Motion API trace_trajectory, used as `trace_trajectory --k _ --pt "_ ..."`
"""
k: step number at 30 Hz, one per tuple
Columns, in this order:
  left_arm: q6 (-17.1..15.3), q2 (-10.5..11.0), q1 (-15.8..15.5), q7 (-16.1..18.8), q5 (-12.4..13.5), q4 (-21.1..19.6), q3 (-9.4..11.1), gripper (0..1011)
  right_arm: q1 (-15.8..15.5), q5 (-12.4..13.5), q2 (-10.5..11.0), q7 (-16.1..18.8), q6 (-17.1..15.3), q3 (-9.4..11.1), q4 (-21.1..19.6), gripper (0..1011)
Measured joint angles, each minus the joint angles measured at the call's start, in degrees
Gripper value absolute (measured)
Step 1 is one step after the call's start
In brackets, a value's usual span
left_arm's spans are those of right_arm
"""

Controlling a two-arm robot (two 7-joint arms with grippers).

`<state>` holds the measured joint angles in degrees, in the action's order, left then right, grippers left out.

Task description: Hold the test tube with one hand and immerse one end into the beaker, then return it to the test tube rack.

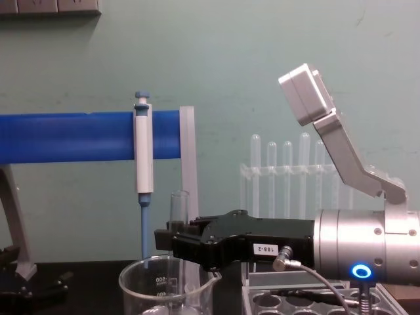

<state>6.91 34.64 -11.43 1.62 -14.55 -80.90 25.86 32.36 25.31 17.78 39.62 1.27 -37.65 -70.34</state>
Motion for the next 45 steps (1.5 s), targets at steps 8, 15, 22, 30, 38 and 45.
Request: trace_trajectory --k 8,15,22,30,38,45 --pt "0.0 0.0 0.0 0.0 0.0 0.0 0.0 1000 0.0 0.0 0.0 0.0 0.0 0.0 0.0 229" --pt "0.0 0.0 0.0 0.0 0.0 0.0 0.0 1000 0.0 0.0 0.0 0.0 0.0 0.0 0.0 229" --pt "0.0 0.0 0.0 0.0 0.0 0.0 0.0 1000 0.0 0.0 0.0 0.0 0.0 0.0 0.0 229" --pt "0.0 0.0 0.0 0.0 0.0 0.0 0.0 1000 0.0 0.0 0.0 0.0 0.0 0.0 0.0 230" --pt "0.0 0.0 0.0 0.0 0.0 0.0 0.0 1000 0.0 0.0 0.0 0.0 0.0 0.0 0.0 229" --pt "0.0 0.0 0.0 0.0 0.0 0.0 0.0 1000 0.0 0.0 0.0 0.0 0.0 0.0 0.0 229"
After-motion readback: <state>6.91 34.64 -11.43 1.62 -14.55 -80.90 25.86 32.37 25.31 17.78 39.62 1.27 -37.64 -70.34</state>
